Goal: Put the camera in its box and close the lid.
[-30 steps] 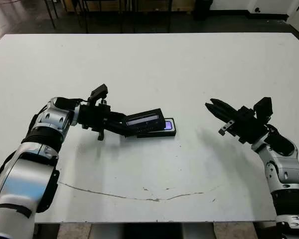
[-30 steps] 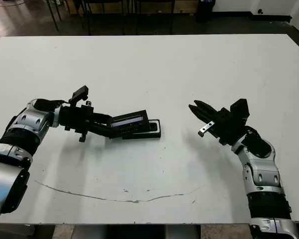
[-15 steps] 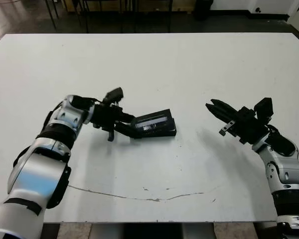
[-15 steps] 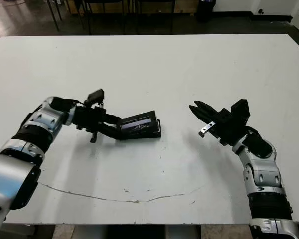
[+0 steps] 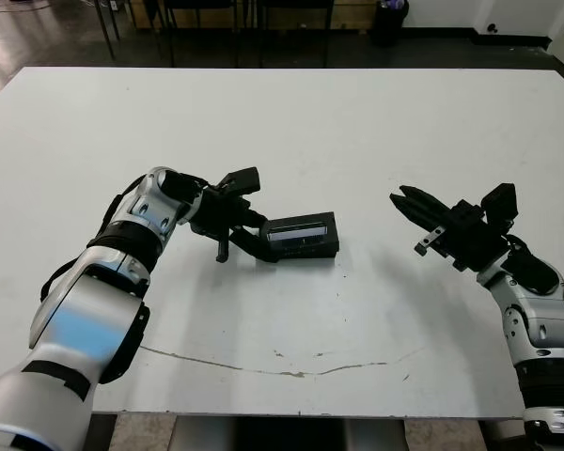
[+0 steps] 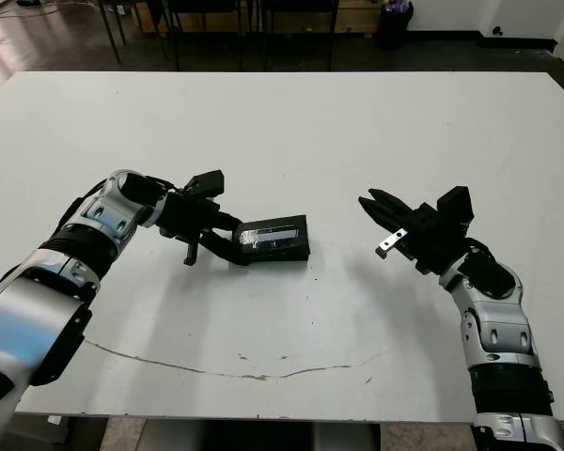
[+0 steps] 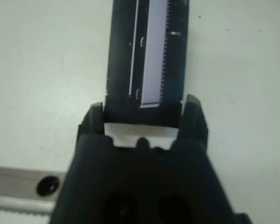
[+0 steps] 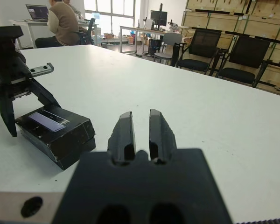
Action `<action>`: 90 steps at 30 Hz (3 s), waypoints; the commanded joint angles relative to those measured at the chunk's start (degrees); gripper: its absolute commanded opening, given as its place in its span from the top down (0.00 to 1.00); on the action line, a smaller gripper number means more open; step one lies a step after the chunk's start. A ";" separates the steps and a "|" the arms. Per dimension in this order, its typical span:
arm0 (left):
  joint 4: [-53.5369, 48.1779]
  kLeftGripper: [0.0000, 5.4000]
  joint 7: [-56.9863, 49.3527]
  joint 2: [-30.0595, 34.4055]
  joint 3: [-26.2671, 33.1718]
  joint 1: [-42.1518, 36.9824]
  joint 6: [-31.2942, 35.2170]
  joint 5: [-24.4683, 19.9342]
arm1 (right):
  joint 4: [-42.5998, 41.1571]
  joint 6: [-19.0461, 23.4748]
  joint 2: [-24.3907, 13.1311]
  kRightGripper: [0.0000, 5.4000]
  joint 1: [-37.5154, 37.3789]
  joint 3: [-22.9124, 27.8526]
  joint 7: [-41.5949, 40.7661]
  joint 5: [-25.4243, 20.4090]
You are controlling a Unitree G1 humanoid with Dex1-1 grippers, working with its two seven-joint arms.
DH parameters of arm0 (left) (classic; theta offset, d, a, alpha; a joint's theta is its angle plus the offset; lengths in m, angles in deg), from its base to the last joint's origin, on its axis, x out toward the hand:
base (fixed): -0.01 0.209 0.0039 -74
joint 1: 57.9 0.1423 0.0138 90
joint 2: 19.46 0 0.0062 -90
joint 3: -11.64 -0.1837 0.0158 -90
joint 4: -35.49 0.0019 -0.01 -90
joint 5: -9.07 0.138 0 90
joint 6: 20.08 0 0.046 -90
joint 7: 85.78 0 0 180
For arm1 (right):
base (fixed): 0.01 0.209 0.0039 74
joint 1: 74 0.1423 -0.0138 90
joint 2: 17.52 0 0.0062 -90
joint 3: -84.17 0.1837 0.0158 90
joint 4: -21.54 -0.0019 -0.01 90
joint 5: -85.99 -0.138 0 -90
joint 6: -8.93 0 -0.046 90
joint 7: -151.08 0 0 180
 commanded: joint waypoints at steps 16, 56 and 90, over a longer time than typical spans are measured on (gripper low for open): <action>-0.91 0.89 -4.54 -4.29 -2.85 -3.33 1.59 4.50 | 0.14 1.92 -0.56 1.00 -1.30 0.16 -0.13 -0.29; 0.61 0.89 5.07 -2.75 0.76 -5.98 4.96 3.59 | 0.43 1.40 -0.49 1.00 -1.10 -0.56 -0.06 0.43; -4.17 0.01 0.51 18.05 0.35 0.24 -15.05 5.05 | 1.14 0.11 0.44 1.00 -1.68 -0.62 -0.94 -0.24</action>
